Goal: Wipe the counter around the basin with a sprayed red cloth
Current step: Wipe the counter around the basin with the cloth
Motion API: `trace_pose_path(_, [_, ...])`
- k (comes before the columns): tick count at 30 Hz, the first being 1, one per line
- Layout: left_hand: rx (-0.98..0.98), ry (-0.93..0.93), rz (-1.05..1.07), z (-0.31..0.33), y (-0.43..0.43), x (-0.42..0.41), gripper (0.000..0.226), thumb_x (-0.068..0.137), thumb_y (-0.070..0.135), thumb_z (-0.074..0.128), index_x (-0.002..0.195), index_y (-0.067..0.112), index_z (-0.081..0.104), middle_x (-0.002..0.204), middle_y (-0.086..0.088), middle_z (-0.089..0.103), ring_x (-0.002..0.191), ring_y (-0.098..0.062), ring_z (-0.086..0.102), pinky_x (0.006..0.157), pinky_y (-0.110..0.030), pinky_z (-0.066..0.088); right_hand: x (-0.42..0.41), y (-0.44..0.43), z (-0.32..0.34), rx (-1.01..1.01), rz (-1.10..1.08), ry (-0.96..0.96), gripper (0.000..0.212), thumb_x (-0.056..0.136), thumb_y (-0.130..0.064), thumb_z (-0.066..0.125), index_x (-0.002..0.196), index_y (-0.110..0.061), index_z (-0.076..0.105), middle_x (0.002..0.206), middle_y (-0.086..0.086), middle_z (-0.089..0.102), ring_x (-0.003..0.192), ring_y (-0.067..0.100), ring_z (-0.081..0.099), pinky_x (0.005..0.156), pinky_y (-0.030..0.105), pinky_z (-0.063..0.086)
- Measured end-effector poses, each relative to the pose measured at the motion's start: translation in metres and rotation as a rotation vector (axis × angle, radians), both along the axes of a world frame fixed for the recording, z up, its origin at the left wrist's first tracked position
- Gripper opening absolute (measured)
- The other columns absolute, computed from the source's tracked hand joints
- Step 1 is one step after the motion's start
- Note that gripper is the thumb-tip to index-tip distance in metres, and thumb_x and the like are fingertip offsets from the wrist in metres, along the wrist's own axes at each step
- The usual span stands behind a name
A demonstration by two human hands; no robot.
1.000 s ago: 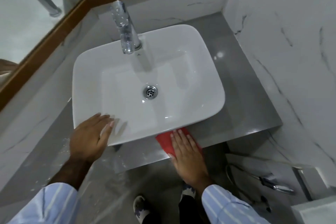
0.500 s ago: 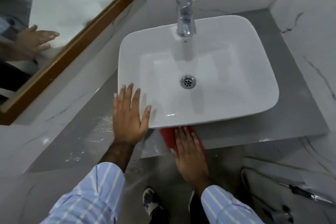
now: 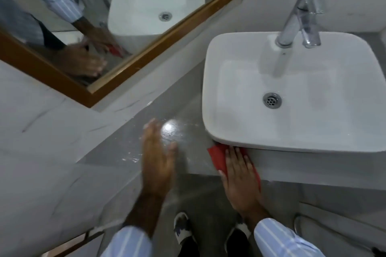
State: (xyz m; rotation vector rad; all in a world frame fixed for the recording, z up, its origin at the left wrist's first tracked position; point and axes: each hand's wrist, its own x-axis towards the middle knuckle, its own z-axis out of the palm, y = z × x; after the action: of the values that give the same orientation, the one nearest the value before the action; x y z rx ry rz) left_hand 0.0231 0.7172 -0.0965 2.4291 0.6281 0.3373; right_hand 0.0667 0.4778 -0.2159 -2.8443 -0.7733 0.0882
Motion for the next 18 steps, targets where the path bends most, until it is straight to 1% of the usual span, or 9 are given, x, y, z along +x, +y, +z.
trace_pose_path(2, [0.123, -0.079, 0.163, 0.006, 0.051, -0.047, 0.082, 0.110, 0.063, 0.020, 0.166, 0.004, 0.030, 0.178, -0.017, 0.020, 0.168, -0.019, 0.011, 0.138, -0.046, 0.015, 0.004, 0.021, 0.003, -0.034, 0.055, 0.042, 0.068, 0.107, -0.043, 0.037, 0.160, -0.001, 0.031, 0.167, 0.018, 0.036, 0.154, 0.032, 0.036, 0.127, 0.048, 0.024])
trace_pose_path(3, [0.187, -0.150, 0.231, 0.010, 0.079, -0.062, 0.077, 0.113, 0.056, 0.026, 0.167, 0.002, 0.025, 0.177, -0.023, 0.019, 0.168, -0.015, 0.010, 0.139, -0.041, 0.014, 0.007, 0.030, 0.005, -0.043, 0.076, 0.053, 0.068, 0.107, -0.043, 0.036, 0.160, -0.001, 0.031, 0.166, 0.018, 0.038, 0.153, 0.033, 0.038, 0.126, 0.048, 0.023])
trace_pose_path(5, [0.285, -0.255, 0.325, 0.017, 0.146, -0.082, 0.071, 0.114, 0.045, 0.037, 0.171, 0.011, 0.011, 0.177, -0.025, 0.014, 0.169, -0.017, 0.012, 0.139, -0.038, 0.013, 0.016, 0.048, 0.007, -0.057, 0.103, 0.070, 0.068, 0.106, -0.043, 0.034, 0.159, 0.000, 0.032, 0.164, 0.020, 0.040, 0.150, 0.034, 0.042, 0.126, 0.048, 0.027])
trace_pose_path(7, [0.447, -0.162, 0.418, 0.023, 0.220, -0.095, 0.073, 0.113, 0.049, 0.037, 0.172, 0.017, 0.009, 0.179, -0.019, 0.014, 0.168, -0.031, 0.016, 0.137, -0.051, 0.017, 0.022, 0.066, 0.010, -0.063, 0.129, 0.091, 0.069, 0.107, -0.043, 0.031, 0.160, 0.000, 0.029, 0.168, 0.019, 0.034, 0.153, 0.033, 0.038, 0.126, 0.048, 0.030])
trace_pose_path(9, [0.475, 0.002, 0.494, 0.024, 0.278, -0.094, 0.077, 0.110, 0.062, 0.031, 0.171, 0.019, 0.015, 0.177, -0.013, 0.025, 0.165, -0.030, 0.025, 0.134, -0.050, 0.024, 0.027, 0.076, 0.011, -0.074, 0.146, 0.094, 0.070, 0.106, -0.045, 0.028, 0.162, -0.002, 0.024, 0.171, 0.016, 0.025, 0.158, 0.030, 0.029, 0.126, 0.047, 0.029])
trace_pose_path(11, [0.460, 0.120, 0.567, 0.019, 0.313, -0.085, 0.083, 0.107, 0.072, 0.025, 0.169, 0.017, 0.023, 0.165, -0.019, 0.043, 0.157, -0.032, 0.040, 0.130, -0.046, 0.030, 0.032, 0.089, 0.014, -0.087, 0.165, 0.090, 0.070, 0.107, -0.045, 0.029, 0.163, -0.003, 0.021, 0.173, 0.015, 0.021, 0.160, 0.028, 0.023, 0.125, 0.045, 0.029])
trace_pose_path(13, [0.509, 0.155, 0.612, 0.012, 0.328, -0.077, 0.085, 0.105, 0.076, 0.024, 0.164, 0.016, 0.031, 0.155, -0.024, 0.049, 0.148, -0.036, 0.046, 0.126, -0.046, 0.035, 0.035, 0.095, 0.015, -0.096, 0.158, 0.098, 0.071, 0.108, -0.045, 0.032, 0.163, -0.003, 0.020, 0.173, 0.015, 0.020, 0.160, 0.028, 0.022, 0.125, 0.044, 0.029])
trace_pose_path(16, [0.589, 0.132, 0.588, 0.012, 0.326, -0.073, 0.085, 0.104, 0.076, 0.029, 0.169, 0.022, 0.023, 0.168, -0.013, 0.039, 0.158, -0.029, 0.037, 0.129, -0.049, 0.033, 0.017, 0.084, 0.011, -0.112, 0.141, 0.103, 0.072, 0.109, -0.046, 0.030, 0.164, -0.003, 0.012, 0.174, 0.015, 0.012, 0.162, 0.029, 0.013, 0.130, 0.046, 0.021])
trace_pose_path(18, [0.692, 0.116, 0.585, 0.016, 0.324, -0.073, 0.092, 0.103, 0.073, 0.036, 0.172, 0.021, 0.007, 0.180, -0.009, 0.015, 0.168, -0.029, 0.017, 0.133, -0.053, 0.025, 0.000, 0.076, 0.010, -0.127, 0.128, 0.119, 0.073, 0.109, -0.047, 0.028, 0.164, -0.003, 0.008, 0.175, 0.016, 0.007, 0.162, 0.029, 0.008, 0.131, 0.047, 0.013])
